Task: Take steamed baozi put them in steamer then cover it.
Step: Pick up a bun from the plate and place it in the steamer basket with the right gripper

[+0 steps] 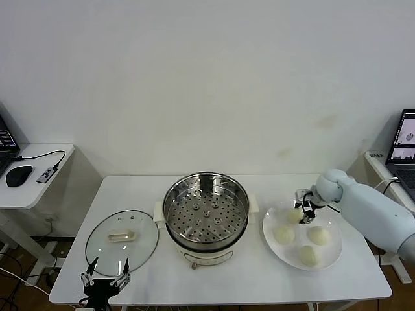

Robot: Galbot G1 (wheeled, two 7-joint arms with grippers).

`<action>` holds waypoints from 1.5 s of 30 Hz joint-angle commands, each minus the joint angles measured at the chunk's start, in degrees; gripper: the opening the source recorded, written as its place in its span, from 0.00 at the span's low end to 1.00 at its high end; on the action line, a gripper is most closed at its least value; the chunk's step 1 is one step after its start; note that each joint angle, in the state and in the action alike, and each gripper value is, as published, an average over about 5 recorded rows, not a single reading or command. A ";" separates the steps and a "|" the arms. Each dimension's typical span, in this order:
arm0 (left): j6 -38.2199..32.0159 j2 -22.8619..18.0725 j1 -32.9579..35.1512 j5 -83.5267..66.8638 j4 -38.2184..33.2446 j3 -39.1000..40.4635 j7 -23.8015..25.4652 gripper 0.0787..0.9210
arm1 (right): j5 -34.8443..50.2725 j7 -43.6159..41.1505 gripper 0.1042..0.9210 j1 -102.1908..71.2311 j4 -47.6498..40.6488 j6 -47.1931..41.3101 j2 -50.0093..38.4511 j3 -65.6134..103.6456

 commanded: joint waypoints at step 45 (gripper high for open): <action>-0.93 1.47 0.56 -2.56 -0.99 -2.61 0.61 0.88 | 2.80 5.01 0.61 29.75 -1.42 36.13 33.38 -33.17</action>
